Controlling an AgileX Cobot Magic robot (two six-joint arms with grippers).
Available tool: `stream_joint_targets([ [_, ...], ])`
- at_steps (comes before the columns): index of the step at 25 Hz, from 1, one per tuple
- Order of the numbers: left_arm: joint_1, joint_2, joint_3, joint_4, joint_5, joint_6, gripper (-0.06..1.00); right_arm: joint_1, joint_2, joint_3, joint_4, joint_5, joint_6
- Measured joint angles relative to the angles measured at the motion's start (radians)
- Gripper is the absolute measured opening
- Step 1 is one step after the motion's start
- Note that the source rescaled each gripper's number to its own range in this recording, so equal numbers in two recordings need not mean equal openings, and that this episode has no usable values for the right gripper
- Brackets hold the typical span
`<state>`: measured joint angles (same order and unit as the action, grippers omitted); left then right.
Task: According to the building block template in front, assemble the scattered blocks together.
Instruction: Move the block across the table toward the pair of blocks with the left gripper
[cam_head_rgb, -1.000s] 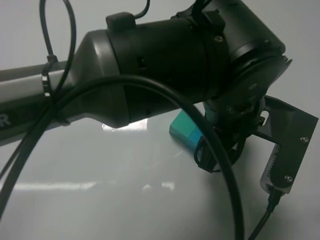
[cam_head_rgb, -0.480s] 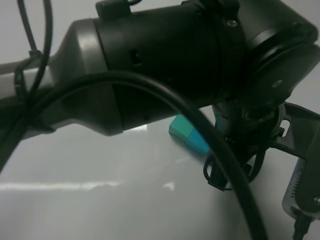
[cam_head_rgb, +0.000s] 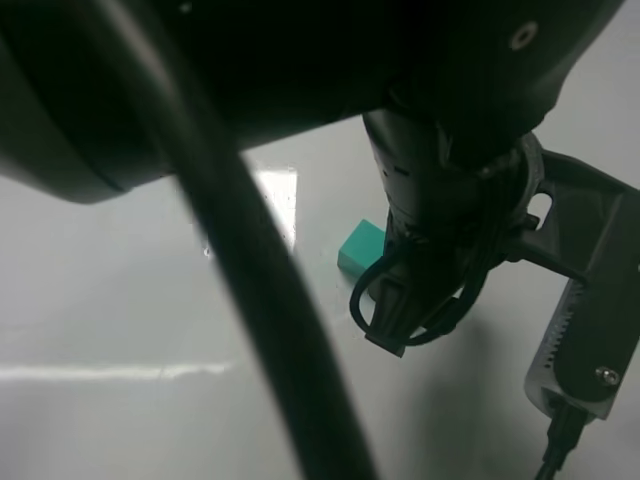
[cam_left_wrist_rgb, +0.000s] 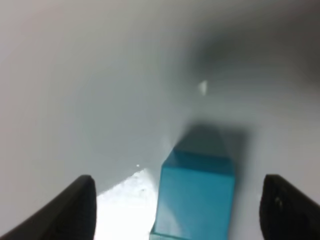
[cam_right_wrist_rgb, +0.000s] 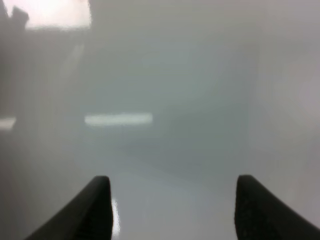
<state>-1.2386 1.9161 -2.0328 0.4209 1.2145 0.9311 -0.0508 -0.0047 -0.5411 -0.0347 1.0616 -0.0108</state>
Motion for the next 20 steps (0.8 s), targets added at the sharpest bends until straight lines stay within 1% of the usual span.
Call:
stream_joint_targets([
  [4, 0.030, -0.005, 0.015, -0.047, 0.001, 0.003, 0.76, 0.000, 0.000, 0.000, 0.000, 0.000, 0.000],
  [8, 0.073, -0.006, 0.036, -0.050, 0.001, 0.005, 0.76, 0.000, 0.000, 0.000, 0.000, 0.000, 0.000],
  [13, 0.114, -0.007, 0.065, -0.053, 0.004, 0.006, 0.87, 0.000, 0.000, 0.000, 0.000, 0.000, 0.000],
  [20, 0.150, -0.008, 0.077, -0.044, 0.004, 0.066, 0.88, 0.000, 0.000, 0.000, 0.000, 0.000, 0.000],
])
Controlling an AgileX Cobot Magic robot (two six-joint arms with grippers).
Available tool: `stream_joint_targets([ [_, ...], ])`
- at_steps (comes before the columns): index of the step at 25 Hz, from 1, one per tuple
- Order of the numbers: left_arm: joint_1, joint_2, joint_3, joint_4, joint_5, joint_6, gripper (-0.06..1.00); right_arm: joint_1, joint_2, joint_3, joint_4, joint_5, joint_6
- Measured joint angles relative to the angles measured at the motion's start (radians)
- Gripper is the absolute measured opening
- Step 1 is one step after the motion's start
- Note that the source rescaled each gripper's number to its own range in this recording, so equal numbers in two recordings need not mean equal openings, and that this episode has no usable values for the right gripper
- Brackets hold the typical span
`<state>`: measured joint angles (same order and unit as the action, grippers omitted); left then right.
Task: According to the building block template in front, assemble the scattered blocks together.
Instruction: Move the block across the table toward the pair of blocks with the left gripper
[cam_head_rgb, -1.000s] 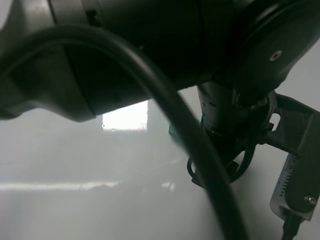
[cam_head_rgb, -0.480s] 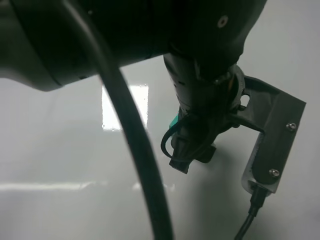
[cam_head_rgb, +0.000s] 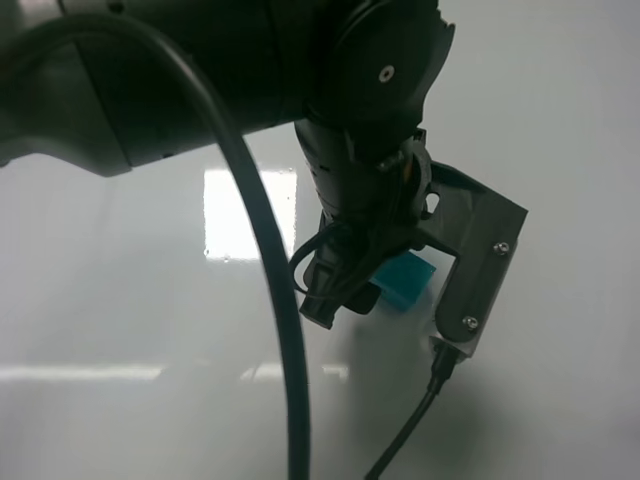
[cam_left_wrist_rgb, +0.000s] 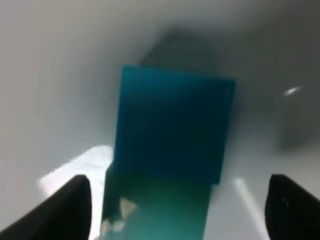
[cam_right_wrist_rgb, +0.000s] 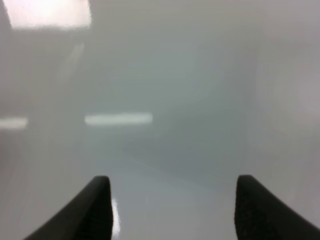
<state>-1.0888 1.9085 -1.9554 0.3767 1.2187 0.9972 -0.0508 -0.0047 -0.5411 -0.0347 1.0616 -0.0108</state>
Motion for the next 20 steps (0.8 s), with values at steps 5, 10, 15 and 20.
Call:
stream_joint_targets([
  [5, 0.014, 0.000, 0.000, -0.001, -0.001, 0.057, 0.89, 0.000, 0.000, 0.000, 0.000, 0.000, 0.000],
  [10, 0.018, 0.006, 0.000, -0.008, -0.019, 0.068, 0.89, 0.000, 0.000, 0.000, 0.000, 0.000, 0.000],
  [15, 0.020, 0.025, 0.000, -0.033, -0.043, 0.075, 0.89, 0.000, 0.000, 0.000, 0.000, 0.000, 0.000],
  [20, 0.021, 0.026, 0.000, -0.035, -0.043, 0.078, 0.89, 0.000, 0.000, 0.000, 0.000, 0.000, 0.000],
])
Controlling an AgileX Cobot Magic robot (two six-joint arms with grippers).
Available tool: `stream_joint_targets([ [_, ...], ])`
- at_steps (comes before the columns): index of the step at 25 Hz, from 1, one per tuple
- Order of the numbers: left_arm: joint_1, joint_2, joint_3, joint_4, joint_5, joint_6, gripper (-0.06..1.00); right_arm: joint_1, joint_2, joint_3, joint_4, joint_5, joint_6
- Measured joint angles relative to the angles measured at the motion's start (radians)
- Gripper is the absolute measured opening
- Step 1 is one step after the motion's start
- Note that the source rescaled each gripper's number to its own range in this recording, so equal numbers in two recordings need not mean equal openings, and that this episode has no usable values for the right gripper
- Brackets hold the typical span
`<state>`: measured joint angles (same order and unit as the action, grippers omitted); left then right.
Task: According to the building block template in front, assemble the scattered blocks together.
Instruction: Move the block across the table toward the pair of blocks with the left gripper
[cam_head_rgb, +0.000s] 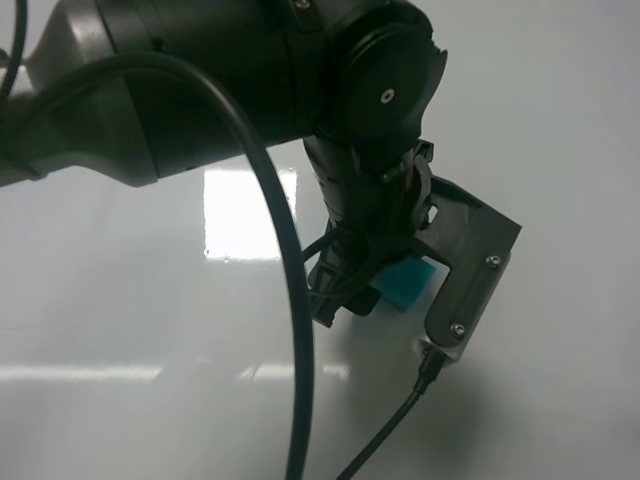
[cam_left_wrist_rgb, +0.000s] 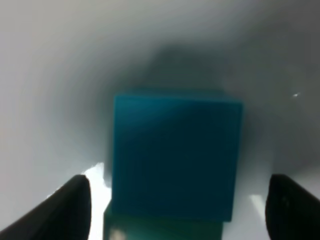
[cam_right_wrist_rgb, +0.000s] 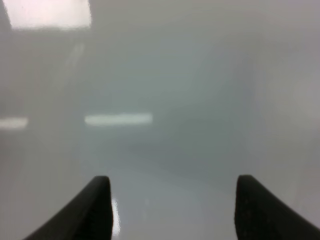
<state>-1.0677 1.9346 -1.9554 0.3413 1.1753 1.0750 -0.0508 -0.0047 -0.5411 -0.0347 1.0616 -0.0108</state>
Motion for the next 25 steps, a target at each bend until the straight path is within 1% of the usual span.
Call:
stream_joint_targets([
  [5, 0.000, 0.006, 0.000, 0.000, -0.001, 0.011, 0.89, 0.000, 0.000, 0.000, 0.000, 0.000, 0.000],
  [6, 0.000, 0.008, 0.000, 0.000, -0.001, 0.012, 0.87, 0.000, 0.000, 0.000, 0.000, 0.000, 0.000],
  [7, 0.000, 0.009, 0.000, 0.000, -0.001, 0.012, 0.82, 0.000, 0.000, 0.000, 0.000, 0.000, 0.000],
  [8, 0.000, 0.011, 0.000, 0.000, -0.001, 0.012, 0.71, 0.000, 0.000, 0.000, 0.000, 0.000, 0.000],
  [9, 0.000, 0.012, 0.000, 0.000, -0.001, 0.012, 0.57, 0.000, 0.000, 0.000, 0.000, 0.000, 0.000],
  [10, 0.001, 0.014, 0.000, 0.001, -0.005, 0.012, 0.35, 0.000, 0.000, 0.000, 0.000, 0.000, 0.000],
  [11, 0.002, 0.015, 0.000, 0.001, -0.009, 0.013, 0.07, 0.000, 0.000, 0.000, 0.000, 0.000, 0.000],
  [12, 0.003, 0.016, 0.000, 0.001, -0.008, 0.013, 0.02, 0.000, 0.000, 0.000, 0.000, 0.000, 0.000],
  [21, 0.003, 0.017, -0.011, 0.004, 0.019, -0.007, 0.03, 0.000, 0.000, 0.000, 0.000, 0.000, 0.000],
  [25, -0.002, 0.019, -0.078, 0.042, 0.044, -0.069, 0.02, 0.000, 0.000, 0.000, 0.000, 0.000, 0.000],
])
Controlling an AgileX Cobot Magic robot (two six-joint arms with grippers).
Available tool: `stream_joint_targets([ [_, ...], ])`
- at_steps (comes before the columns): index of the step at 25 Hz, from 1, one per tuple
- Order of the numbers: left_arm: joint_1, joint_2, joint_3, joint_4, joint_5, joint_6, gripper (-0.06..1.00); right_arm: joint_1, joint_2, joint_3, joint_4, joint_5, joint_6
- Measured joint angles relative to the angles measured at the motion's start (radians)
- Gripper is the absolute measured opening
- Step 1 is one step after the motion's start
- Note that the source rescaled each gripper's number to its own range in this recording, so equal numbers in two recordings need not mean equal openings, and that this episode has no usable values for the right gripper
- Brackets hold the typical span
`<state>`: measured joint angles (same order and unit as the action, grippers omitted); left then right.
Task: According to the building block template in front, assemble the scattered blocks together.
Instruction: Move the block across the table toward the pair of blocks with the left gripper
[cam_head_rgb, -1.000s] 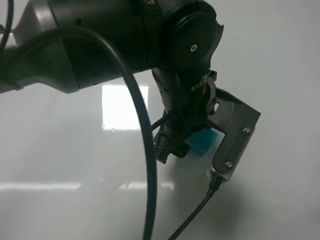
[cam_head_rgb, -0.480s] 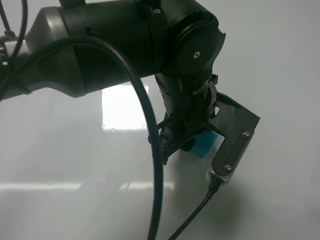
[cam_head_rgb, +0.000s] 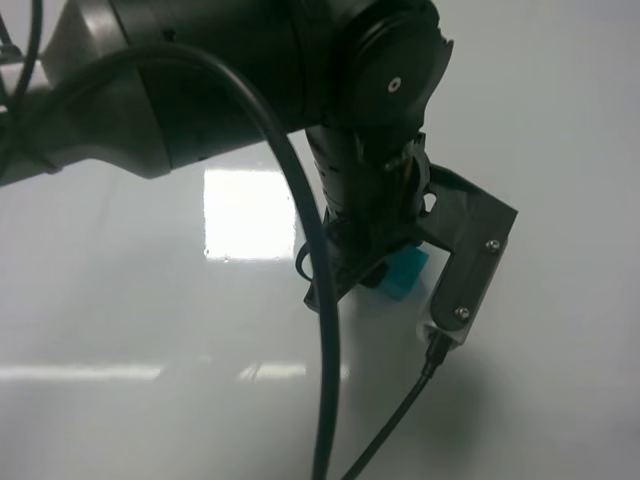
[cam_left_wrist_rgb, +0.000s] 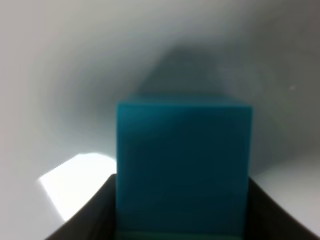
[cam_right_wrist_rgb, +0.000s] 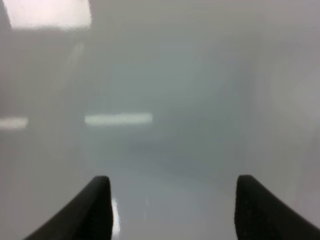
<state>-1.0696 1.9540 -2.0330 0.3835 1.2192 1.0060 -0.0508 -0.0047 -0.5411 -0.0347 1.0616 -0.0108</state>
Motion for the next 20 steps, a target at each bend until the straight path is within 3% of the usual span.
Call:
stream_joint_targets([
  [9, -0.007, -0.094, -0.095, 0.094, 0.001, -0.267, 0.02, 0.000, 0.000, 0.000, 0.000, 0.000, 0.000],
  [14, 0.006, -0.187, -0.047, 0.135, 0.002, -0.304, 0.02, 0.000, 0.000, 0.000, 0.000, 0.000, 0.000],
  [20, 0.088, -0.311, 0.142, 0.112, 0.004, -0.307, 0.02, 0.000, 0.000, 0.000, 0.000, 0.000, 0.000],
])
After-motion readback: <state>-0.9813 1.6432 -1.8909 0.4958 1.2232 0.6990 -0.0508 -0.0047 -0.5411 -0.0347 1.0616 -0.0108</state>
